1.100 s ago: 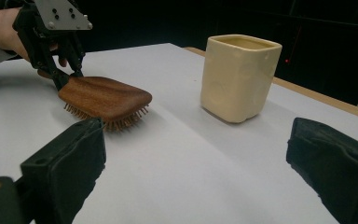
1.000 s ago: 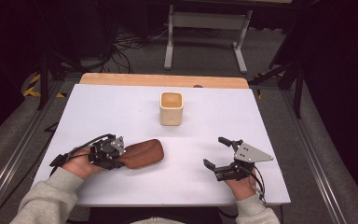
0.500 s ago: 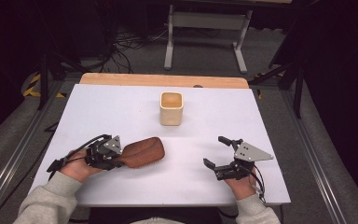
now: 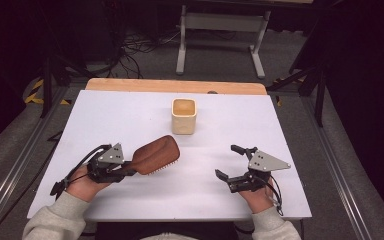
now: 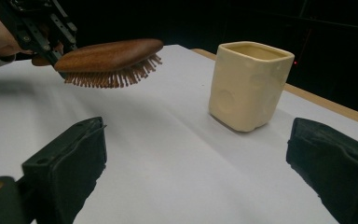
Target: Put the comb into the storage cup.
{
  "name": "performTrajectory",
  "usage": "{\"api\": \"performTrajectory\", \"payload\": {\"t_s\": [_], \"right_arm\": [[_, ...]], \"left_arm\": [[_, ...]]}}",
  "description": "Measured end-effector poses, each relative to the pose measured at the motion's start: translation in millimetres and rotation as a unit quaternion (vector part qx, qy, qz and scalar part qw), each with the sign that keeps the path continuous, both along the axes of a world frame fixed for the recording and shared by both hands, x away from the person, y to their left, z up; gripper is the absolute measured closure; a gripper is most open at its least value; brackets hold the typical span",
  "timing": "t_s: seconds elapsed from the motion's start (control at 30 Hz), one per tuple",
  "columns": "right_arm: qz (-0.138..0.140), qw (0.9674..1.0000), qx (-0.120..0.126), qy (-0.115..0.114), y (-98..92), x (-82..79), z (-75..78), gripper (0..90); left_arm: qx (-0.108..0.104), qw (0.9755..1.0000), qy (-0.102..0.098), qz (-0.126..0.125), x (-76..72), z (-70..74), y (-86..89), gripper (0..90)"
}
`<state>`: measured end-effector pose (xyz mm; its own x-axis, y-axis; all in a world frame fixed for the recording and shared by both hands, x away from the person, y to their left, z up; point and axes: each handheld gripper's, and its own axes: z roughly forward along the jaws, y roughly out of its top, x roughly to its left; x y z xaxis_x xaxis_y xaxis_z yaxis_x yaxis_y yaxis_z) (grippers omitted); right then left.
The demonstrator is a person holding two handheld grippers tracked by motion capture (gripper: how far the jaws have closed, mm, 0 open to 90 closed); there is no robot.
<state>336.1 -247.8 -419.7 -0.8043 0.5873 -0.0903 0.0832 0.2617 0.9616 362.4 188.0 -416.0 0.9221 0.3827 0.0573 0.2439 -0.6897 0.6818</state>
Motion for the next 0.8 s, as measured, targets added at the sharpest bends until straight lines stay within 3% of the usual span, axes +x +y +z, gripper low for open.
{"api": "performTrajectory", "payload": {"t_s": [0.13, 0.27, 0.43, 0.57, 0.67, 0.8], "right_arm": [[0.011, 0.9999, -0.001, 0.002, 5.8, 1.5, 5.0, 5.3], [0.020, 0.9998, -0.003, 0.002, 12.5, 4.3, 10.5, 5.4], [0.034, 0.9994, -0.005, 0.006, 23.0, 9.7, 17.0, 5.4], [0.046, 0.9989, -0.003, 0.012, 31.0, 14.8, 22.8, 5.4], [0.055, 0.9981, -0.006, 0.026, 37.4, 17.9, 26.9, 6.5], [0.071, 0.9967, -0.022, 0.034, 52.3, 22.8, 31.6, 6.0]], "left_arm": [[-0.041, 0.9989, -0.014, 0.016, -3.2, 1.2, 1.5, 72.3], [-0.063, 0.9974, -0.026, 0.025, -5.8, -0.3, 0.2, 72.2], [-0.077, 0.9954, -0.041, 0.039, -8.5, -2.0, -1.8, 72.1], [-0.100, 0.9914, -0.061, 0.058, -11.5, -5.4, -3.8, 72.1], [-0.104, 0.9895, -0.075, 0.067, -12.8, -7.6, -5.5, 72.0], [-0.101, 0.9890, -0.076, 0.077, -12.8, -10.6, -8.5, 71.9]]}}
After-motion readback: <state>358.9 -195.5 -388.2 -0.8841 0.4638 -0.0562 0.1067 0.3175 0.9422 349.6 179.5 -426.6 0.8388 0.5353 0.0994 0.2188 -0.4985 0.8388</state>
